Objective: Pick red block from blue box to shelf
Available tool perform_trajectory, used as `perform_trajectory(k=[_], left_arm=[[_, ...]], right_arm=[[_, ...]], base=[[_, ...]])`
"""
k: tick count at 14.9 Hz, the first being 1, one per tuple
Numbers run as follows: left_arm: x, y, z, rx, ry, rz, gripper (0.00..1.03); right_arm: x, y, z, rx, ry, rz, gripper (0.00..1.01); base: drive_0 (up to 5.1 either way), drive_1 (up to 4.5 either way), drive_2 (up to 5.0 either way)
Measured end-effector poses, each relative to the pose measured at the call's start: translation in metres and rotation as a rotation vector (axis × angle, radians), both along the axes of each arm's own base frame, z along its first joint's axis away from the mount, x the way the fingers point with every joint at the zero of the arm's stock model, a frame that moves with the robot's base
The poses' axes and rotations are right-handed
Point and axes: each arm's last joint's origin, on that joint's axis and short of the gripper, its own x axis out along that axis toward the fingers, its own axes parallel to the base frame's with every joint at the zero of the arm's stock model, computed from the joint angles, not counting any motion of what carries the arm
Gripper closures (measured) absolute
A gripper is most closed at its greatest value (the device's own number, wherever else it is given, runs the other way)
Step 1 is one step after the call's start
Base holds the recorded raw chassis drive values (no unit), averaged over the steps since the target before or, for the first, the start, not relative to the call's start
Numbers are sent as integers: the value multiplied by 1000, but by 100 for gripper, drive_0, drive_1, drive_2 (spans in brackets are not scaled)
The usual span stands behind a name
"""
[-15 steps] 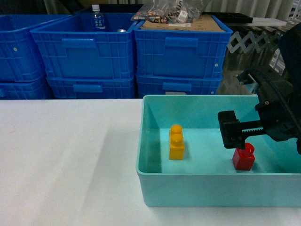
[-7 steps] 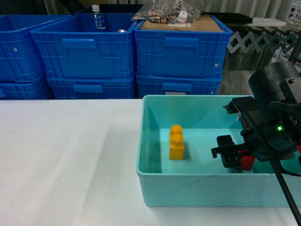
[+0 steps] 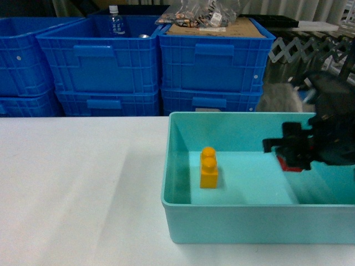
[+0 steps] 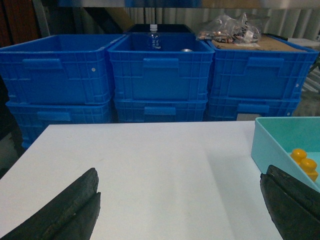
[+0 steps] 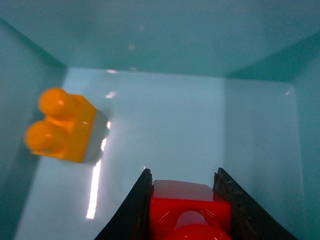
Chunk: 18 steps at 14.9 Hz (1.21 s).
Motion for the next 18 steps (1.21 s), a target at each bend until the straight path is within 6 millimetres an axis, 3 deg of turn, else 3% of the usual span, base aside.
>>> perform_trajectory(k=[1,3,4,6,7,9,18], left_arm=[[0,0,0,0,0,0,5],[0,0,0,0,0,0,5],[0,0,0,0,0,0,5],[0,0,0,0,1,0,5],[0,0,0,0,-1,-1,5],[0,0,0,0,1,2,5],[0,0,0,0,0,1,5]], right_arm=[[-26,-7,25,38,-90,18,71],[-84,-19,51,24,-219,27,71],[-116,-21,55,1,-265,42,71],[-155,-25,54,-15,-382,48,71],[-161,-29,56,-43,-586,-71,72],[-177,-42,48,-50,-697,-166,72],[-209,-64,43,-36,-741,-158,72]], base=[[0,0,0],[0,0,0],[0,0,0],[0,0,0],[0,0,0],[0,0,0],[0,0,0]])
